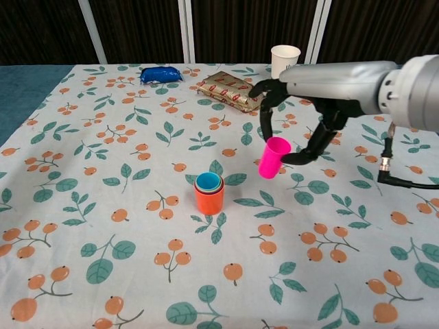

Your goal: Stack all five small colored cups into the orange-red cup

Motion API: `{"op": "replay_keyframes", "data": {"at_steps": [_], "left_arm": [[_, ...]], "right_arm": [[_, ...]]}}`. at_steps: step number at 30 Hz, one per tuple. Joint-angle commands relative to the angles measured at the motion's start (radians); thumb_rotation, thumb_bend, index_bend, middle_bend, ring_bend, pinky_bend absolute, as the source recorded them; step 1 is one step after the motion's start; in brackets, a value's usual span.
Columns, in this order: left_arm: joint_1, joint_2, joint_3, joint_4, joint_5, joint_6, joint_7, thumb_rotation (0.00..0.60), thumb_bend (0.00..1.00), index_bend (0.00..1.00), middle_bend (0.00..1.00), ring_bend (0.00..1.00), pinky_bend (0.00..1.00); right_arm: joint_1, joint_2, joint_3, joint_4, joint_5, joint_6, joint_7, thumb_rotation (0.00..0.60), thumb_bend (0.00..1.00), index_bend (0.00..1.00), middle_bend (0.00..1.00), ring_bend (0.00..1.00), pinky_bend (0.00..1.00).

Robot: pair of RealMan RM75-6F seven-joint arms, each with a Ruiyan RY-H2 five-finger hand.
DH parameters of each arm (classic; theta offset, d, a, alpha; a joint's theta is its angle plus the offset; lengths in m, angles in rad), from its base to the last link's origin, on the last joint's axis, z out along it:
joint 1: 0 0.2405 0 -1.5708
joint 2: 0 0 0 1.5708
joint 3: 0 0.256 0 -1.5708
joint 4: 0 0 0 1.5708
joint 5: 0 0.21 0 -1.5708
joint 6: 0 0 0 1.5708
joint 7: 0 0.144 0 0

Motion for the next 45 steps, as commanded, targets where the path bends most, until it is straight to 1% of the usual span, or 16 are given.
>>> {"op": "replay_keyframes", "data": {"at_steps": [1,12,17,29,45], "left_arm": [[0.001,0.001,-0.001,0.001,-0.002,0.0,-0.001,0.6,0.16,0.08,0.06,0.0,0.03],[0.001,0.004,-0.004,0.002,-0.005,0.0,-0.011,0.6,0.16,0.08,0.06,0.0,0.03],[0.003,0.007,-0.005,0.001,-0.005,0.002,-0.015,0.6,0.16,0.08,0.06,0.0,0.03],[0.003,0.008,-0.005,0.001,-0.004,0.002,-0.017,0.6,0.16,0.08,0.06,0.0,0.03],[0.004,0.009,-0.005,-0.001,-0.004,0.004,-0.018,0.6,0.16,0.08,0.06,0.0,0.03]], "right_arm": [[0.051,-0.048,0.013,0.014,0.045,0.006,-0.049,0.6,0.4,0.52,0.03,0.07,0.1],[0.134,-0.154,0.009,0.068,0.148,0.047,-0.096,0.6,0.4,0.52,0.03,0.07,0.1],[0.157,-0.178,0.006,0.097,0.176,0.056,-0.1,0.6,0.4,0.52,0.03,0.07,0.1],[0.184,-0.195,0.0,0.111,0.193,0.074,-0.094,0.6,0.4,0.52,0.03,0.07,0.1],[0.22,-0.199,0.013,0.105,0.214,0.097,-0.089,0.6,0.4,0.52,0.03,0.07,0.1]]}}
